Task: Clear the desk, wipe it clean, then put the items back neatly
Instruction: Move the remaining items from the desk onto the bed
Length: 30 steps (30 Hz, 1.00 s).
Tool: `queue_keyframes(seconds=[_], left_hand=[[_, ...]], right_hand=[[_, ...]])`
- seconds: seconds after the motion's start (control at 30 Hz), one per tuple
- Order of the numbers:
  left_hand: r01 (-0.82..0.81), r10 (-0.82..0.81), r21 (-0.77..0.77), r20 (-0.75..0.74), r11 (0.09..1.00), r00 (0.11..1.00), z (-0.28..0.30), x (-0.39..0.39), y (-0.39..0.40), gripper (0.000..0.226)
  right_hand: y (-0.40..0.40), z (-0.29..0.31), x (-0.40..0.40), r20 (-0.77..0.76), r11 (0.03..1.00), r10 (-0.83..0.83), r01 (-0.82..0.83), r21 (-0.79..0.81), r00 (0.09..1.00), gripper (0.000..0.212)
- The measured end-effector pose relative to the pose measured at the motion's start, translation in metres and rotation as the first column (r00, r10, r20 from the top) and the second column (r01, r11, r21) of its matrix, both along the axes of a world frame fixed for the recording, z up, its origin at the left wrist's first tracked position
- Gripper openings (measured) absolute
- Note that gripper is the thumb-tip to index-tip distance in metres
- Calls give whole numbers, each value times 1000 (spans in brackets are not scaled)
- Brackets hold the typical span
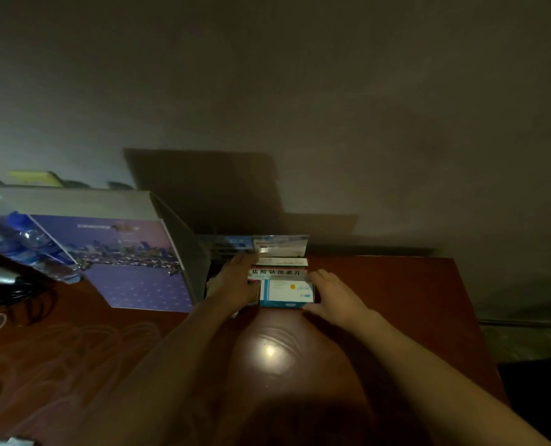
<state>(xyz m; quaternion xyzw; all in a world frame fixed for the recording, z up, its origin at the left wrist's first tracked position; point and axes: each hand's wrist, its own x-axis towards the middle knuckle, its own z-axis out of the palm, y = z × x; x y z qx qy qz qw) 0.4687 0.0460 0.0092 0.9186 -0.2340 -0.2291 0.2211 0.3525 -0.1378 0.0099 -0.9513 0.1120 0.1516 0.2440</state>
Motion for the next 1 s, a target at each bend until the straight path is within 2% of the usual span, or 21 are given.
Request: queue_keyframes(seconds=[0.17, 0.3, 0.5, 0.63, 0.77, 0.9, 1.0], left_hand=[[23, -28, 58, 79, 998, 996, -7, 2, -12, 59], [-27, 19, 90, 95, 996, 995, -11, -3, -16, 38], [-59, 62, -26, 92, 998, 994, -6, -18, -17, 25], [-36, 46, -104, 94, 994, 995, 25, -36, -14, 16], [34, -21, -99, 130, 995, 991, 56, -62, -8, 14], [63, -43, -155, 126, 986, 991, 82, -100, 1, 16], [122, -99, -183, 130, 976, 987, 95, -131, 10, 22]], right_hand=[[-5, -11, -6, 8, 990, -87, 85, 111, 996, 54], [-6, -15, -13, 12, 960, -154, 147, 239, 988, 48], [-14, -17, -44, -23, 898, -273, 264, 353, 962, 40], [-18, -1, -77, -24, 876, -369, 356, 324, 929, 38], [-14, 28, -121, -14, 819, -489, 464, 337, 872, 38], [-2, 58, -177, 64, 764, -583, 520, 383, 810, 36], [13, 72, -225, 109, 685, -695, 608, 402, 711, 37]])
